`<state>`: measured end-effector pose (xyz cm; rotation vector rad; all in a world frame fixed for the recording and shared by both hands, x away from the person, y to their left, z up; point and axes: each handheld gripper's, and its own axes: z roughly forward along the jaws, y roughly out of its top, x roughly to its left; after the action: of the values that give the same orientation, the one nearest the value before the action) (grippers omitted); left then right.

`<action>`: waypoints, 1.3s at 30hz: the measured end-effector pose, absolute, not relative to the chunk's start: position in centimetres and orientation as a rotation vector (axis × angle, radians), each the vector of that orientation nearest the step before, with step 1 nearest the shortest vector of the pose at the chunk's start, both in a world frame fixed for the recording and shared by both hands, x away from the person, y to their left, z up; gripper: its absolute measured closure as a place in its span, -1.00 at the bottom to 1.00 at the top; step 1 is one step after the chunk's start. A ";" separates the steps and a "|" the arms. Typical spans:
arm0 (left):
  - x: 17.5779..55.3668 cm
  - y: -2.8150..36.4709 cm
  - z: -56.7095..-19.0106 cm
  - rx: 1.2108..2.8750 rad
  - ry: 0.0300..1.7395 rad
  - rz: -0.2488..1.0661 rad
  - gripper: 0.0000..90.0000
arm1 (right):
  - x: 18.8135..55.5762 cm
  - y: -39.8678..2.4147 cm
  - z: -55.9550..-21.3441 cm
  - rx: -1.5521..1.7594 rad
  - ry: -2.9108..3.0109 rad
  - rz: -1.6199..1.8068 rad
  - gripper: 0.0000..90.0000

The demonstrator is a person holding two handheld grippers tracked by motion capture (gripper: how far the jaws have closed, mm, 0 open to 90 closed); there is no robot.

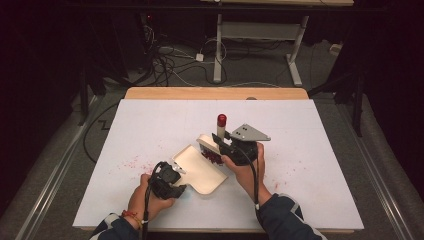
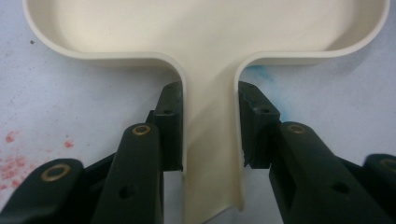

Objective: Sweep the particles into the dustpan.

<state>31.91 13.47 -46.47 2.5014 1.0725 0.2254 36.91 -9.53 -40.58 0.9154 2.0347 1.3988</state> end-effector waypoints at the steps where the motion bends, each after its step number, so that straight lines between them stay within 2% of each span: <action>1: 32.0 13.4 -46.5 2.505 1.073 0.227 0.43 | 36.7 -9.3 -40.6 0.921 2.033 1.396 0.55; 11: 32.3 13.2 -46.5 2.495 1.088 0.210 0.42 | 34.2 -7.1 -40.5 0.872 2.051 1.380 0.55; 20: 32.4 13.3 -46.5 2.498 1.070 0.204 0.42 | 34.2 -7.3 -40.3 0.835 2.031 1.415 0.56; 31: 32.4 14.2 -46.5 2.512 1.033 0.206 0.42 | 35.8 -10.4 -38.1 0.860 1.922 1.481 0.56; 39: 32.0 15.1 -46.4 2.550 0.995 0.209 0.42 | 34.7 -14.6 -37.1 0.841 1.979 1.445 0.56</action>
<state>31.98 15.10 -46.37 2.5502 0.9949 0.2093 34.71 -14.60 -37.11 0.8409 1.9786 1.4451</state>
